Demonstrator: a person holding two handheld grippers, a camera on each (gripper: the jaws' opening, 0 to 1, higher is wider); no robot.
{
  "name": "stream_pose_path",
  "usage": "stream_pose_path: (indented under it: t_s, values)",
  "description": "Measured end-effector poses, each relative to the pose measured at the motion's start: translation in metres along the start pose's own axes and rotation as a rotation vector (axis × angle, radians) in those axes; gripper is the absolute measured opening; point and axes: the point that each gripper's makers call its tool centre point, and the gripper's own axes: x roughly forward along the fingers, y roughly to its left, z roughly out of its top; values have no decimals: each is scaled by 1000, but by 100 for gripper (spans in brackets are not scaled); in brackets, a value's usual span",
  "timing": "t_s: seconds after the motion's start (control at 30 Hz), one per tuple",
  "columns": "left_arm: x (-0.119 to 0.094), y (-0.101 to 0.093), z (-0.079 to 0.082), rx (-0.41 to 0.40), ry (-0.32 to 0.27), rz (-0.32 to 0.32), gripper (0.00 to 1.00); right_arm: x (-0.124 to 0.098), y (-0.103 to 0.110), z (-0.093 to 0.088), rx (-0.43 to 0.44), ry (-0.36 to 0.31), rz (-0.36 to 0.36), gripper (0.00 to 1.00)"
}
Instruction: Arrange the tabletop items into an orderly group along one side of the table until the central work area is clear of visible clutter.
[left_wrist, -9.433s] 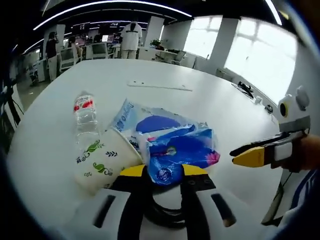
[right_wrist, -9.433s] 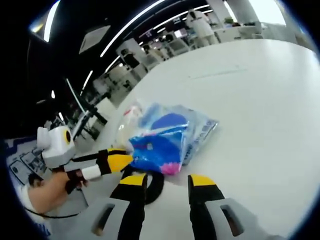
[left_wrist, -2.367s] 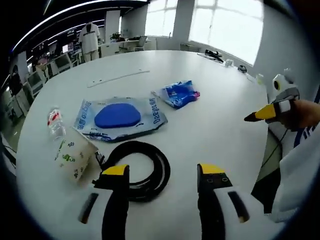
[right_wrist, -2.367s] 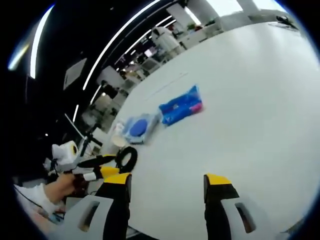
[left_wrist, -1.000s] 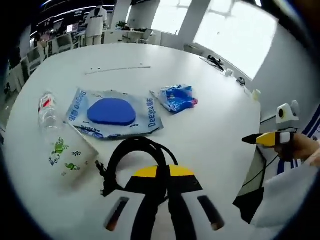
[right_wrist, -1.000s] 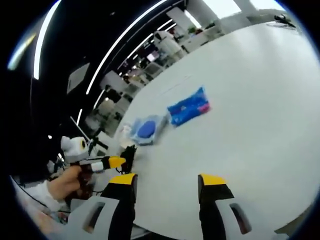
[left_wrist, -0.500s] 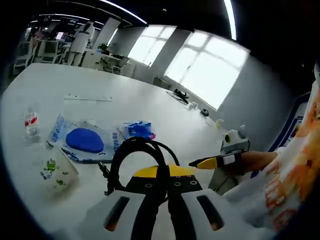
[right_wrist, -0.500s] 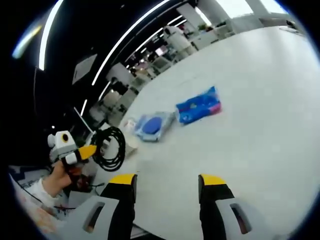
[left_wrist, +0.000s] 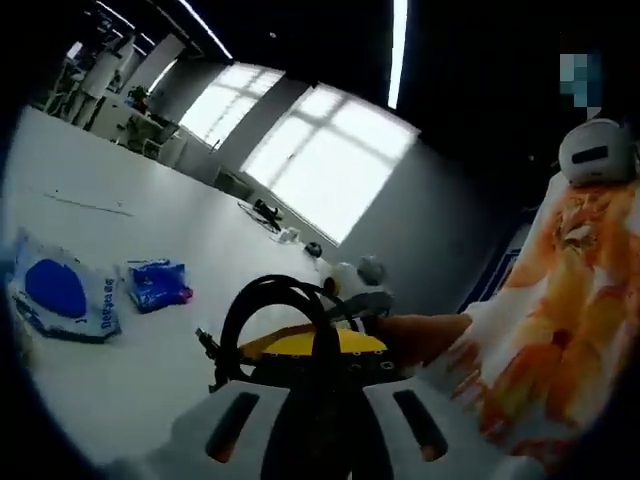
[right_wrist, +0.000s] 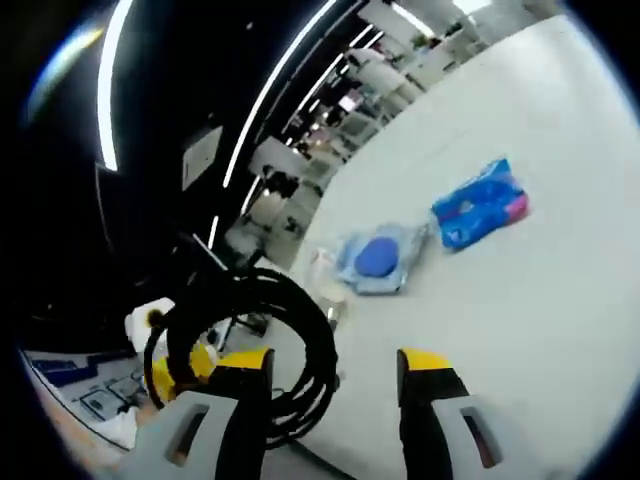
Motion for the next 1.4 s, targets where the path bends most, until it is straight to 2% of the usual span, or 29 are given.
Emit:
stream_pose_path:
  t_s: [0.1,0.17,0.2,0.27,0.33,0.43,0.57,0.6,0.67,0.7,0.73,0.77,0.9,1.0,1.1,1.2,1.27,1.4]
  values:
    - [0,-5,8,-11,-45,-30,0,4,6,-4,5,15,18,47]
    - [-2,-2,7,-23,-43,-21,0,4,16,-3,59,3,72,33]
    - [-4,-2,6,-26,-46,-19,0,3,21,-3,87,-1,102,17]
    - [-7,-3,6,-55,-57,-29,0,2,19,0,133,-21,108,13]
    - [-10,-5,6,-55,-66,-23,0,0,19,-4,173,1,127,12]
    - [-13,1,6,-48,-71,12,1,-2,14,-11,237,15,111,11]
    - [-24,18,16,-81,-132,82,1,-11,11,-10,295,12,118,10]
    - [-28,24,17,-112,-144,112,2,-13,11,-10,303,18,119,10]
    - [-31,30,15,-126,-130,138,2,-17,9,-11,304,24,109,9]
    - [-34,34,17,-95,-141,161,1,-19,9,-12,298,29,101,9]
    - [-39,43,17,-82,-123,202,1,-21,10,-13,309,32,111,9]
    - [-40,45,16,-101,-115,206,1,-23,11,-13,318,33,116,9]
    - [-36,45,23,-88,-127,208,0,-28,20,-12,336,32,136,8]
    - [-37,51,24,-83,-128,237,1,-32,23,-6,331,24,146,8]
    - [-40,65,17,-130,-138,286,0,-34,27,-2,295,29,138,8]
    - [-45,73,12,-196,-180,321,1,-38,32,2,288,27,155,8]
    - [-46,71,8,-190,-176,329,1,-41,35,5,309,13,174,8]
    - [-45,70,7,-173,-171,341,1,-41,32,3,296,16,163,8]
